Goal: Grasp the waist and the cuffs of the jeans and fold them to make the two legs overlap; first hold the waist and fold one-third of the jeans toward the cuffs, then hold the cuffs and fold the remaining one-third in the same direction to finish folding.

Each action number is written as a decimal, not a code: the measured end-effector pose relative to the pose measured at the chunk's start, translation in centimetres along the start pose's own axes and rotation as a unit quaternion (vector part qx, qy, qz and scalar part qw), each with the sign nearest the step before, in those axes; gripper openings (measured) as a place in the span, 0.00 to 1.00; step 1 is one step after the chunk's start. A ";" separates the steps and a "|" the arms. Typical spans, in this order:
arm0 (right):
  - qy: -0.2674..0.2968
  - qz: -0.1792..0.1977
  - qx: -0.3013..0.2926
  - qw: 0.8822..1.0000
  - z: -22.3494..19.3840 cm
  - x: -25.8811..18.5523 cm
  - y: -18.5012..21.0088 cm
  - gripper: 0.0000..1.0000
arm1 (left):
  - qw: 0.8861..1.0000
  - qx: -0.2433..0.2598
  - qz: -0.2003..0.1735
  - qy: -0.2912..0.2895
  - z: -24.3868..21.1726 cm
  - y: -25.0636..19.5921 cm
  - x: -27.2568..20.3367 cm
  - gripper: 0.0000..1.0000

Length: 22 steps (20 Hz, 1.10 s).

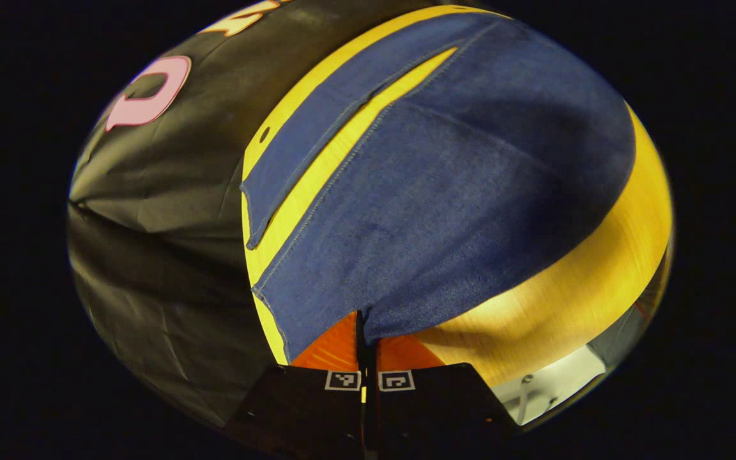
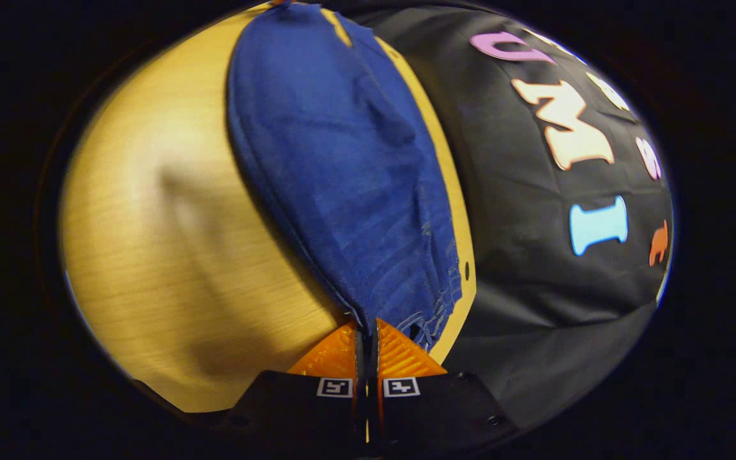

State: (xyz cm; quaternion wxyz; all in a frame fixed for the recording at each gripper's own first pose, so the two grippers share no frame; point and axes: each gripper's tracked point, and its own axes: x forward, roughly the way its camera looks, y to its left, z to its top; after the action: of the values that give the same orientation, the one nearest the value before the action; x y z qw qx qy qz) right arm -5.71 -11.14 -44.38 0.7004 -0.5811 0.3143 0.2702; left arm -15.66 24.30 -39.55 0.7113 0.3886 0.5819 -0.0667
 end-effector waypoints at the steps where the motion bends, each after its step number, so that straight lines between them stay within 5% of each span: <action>1: -0.007 -0.014 0.025 1.000 0.5 -0.7 -1.3 0.03 | 1.000 -0.006 0.008 0.000 0.7 0.8 -0.4 0.00; 6: -0.042 -0.091 0.184 0.978 3.2 -3.0 -9.5 0.03 | 0.998 -0.036 0.052 -0.026 4.0 5.9 -4.8 0.00; 11: -0.024 -0.122 0.277 0.953 5.5 -1.4 -15.2 0.03 | 0.993 -0.101 0.015 -0.059 7.3 9.4 -5.1 0.00; 15: 0.003 -0.139 0.310 0.941 7.5 1.3 -17.2 0.03 | 0.988 -0.129 -0.019 -0.078 10.8 12.7 -1.9 0.00; 22: 0.019 -0.155 0.291 0.944 10.0 6.8 -19.0 0.03 | 0.991 -0.097 -0.048 -0.077 15.4 14.6 3.0 0.00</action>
State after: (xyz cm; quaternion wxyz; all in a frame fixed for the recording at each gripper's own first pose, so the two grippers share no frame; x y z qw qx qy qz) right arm 14.20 -4.64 -36.02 0.8661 -0.3983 0.2990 0.0435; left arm 5.21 25.72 -34.99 0.7843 0.2831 0.5471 -0.0739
